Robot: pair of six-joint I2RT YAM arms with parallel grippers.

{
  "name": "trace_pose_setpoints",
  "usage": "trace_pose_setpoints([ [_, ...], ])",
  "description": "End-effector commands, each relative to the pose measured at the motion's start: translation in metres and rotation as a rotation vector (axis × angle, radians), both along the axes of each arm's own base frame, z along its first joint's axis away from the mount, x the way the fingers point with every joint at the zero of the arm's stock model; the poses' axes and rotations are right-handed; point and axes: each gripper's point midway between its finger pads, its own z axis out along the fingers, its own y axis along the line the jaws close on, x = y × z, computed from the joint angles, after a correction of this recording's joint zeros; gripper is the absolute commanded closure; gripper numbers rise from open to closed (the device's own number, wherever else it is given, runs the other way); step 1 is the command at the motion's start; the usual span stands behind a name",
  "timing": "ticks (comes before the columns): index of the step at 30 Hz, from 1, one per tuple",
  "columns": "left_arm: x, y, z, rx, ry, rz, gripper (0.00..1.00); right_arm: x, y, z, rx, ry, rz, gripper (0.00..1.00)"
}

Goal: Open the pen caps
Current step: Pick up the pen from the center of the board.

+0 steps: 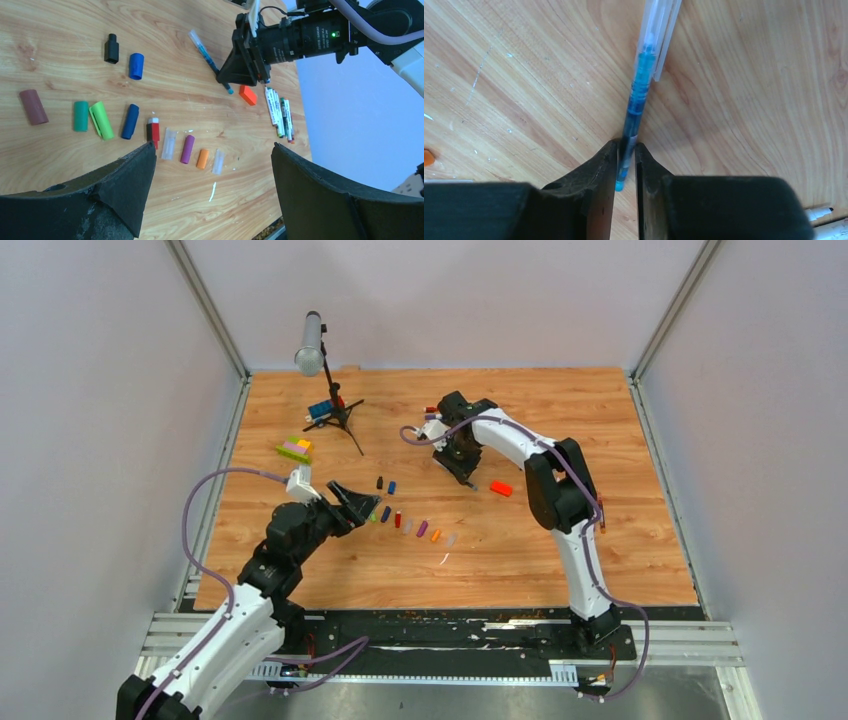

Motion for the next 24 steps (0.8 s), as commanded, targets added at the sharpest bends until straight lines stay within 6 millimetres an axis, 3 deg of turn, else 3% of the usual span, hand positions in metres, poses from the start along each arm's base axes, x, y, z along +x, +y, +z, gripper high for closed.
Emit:
trace_pose_setpoints([
  [1,0.002,-0.006,0.011,-0.083,-0.021,-0.007,0.09,-0.007,-0.009,-0.028,-0.091,0.050,0.022,0.84],
  [5,0.004,-0.016,0.011,-0.173,0.004,-0.026,0.09,-0.013,-0.012,-0.033,-0.078,0.052,0.015,1.00],
  [8,0.007,-0.023,0.011,-0.225,0.031,-0.039,0.09,-0.014,-0.008,-0.019,-0.017,0.029,0.007,1.00],
  [15,0.029,-0.047,0.013,-0.273,0.061,-0.070,0.09,-0.003,0.002,0.035,0.187,-0.047,-0.027,1.00],
  [20,0.046,-0.078,0.013,-0.255,0.083,-0.117,0.09,-0.013,0.009,0.046,0.268,-0.037,-0.026,1.00],
  [24,0.055,-0.088,0.002,-0.252,0.109,-0.100,0.09,-0.021,0.015,0.052,0.313,-0.018,-0.020,1.00],
])
